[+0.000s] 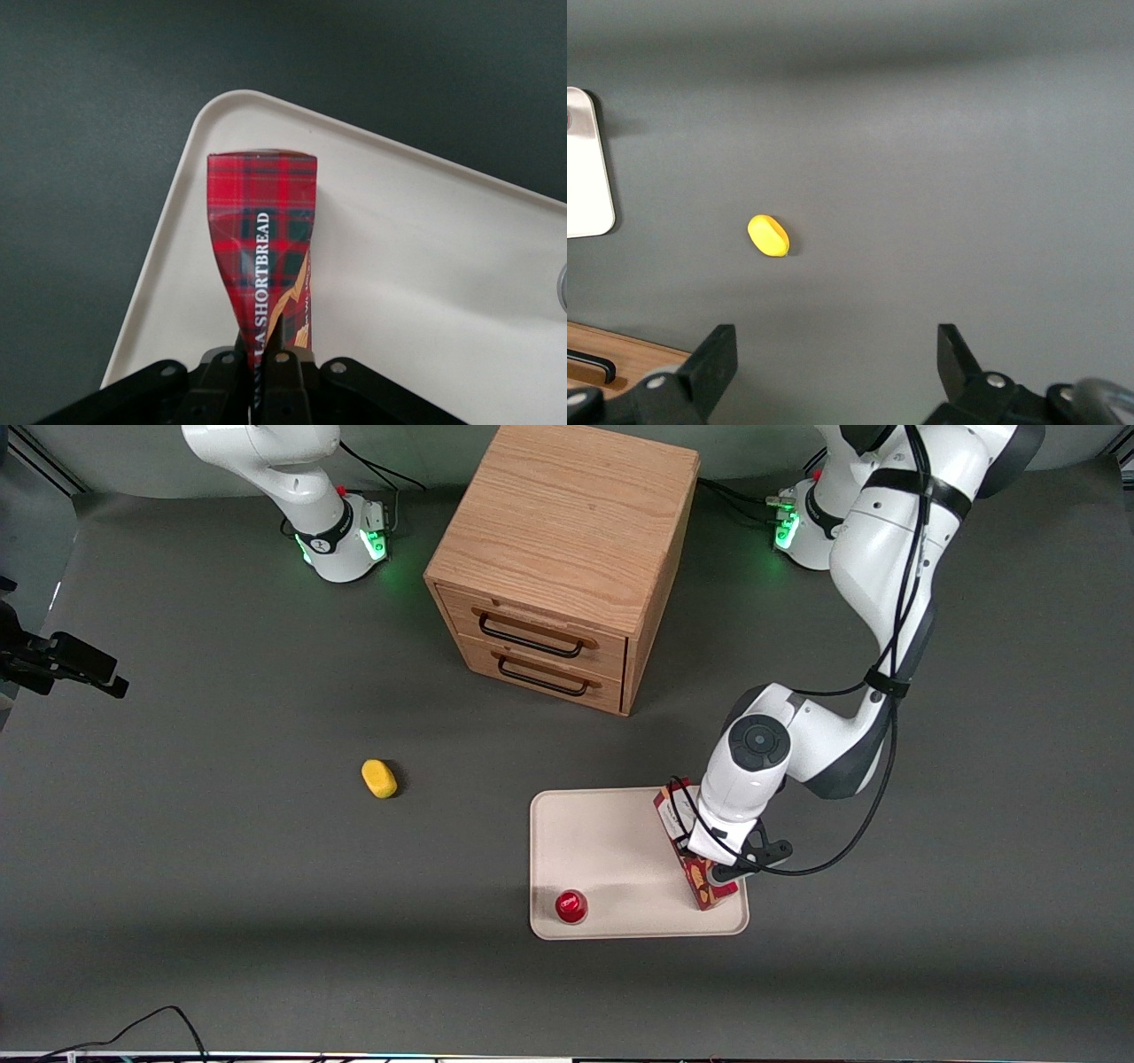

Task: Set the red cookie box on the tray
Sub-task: 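Lower the box onto the tray beside the red ball, then open the left gripper and raise it away from the tray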

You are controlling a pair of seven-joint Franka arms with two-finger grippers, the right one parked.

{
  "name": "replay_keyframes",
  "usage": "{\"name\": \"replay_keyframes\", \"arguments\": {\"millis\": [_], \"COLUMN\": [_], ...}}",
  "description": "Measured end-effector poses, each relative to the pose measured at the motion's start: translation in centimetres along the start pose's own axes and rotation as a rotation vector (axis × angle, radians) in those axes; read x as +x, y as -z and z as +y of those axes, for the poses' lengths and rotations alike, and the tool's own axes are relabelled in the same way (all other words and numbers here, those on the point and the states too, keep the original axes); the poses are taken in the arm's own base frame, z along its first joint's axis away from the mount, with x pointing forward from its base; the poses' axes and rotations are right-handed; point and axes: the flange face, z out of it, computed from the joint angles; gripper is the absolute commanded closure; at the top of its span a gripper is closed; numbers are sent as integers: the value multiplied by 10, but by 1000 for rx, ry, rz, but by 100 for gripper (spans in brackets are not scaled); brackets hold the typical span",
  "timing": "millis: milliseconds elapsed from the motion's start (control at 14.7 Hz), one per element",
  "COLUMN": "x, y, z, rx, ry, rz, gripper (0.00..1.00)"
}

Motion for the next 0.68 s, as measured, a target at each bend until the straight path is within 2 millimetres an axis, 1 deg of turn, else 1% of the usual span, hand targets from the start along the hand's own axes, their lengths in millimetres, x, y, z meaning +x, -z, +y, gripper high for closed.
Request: {"name": "replay_keyframes", "arguments": {"millis": [68, 136, 204, 340, 476, 612, 680], "x": [2, 3, 5, 11, 21, 31, 34], "y": [0, -1, -1, -1, 4, 17, 30], "z": [0, 0, -1, -5, -8, -8, -3], "rx": [0, 1, 2, 5, 11, 63, 86], "ry": [-2, -4, -5, -4, 1, 8, 11], "rz": [5, 9, 12, 19, 23, 1, -15], "gripper": [90, 19, 0, 0, 0, 0, 0]}}
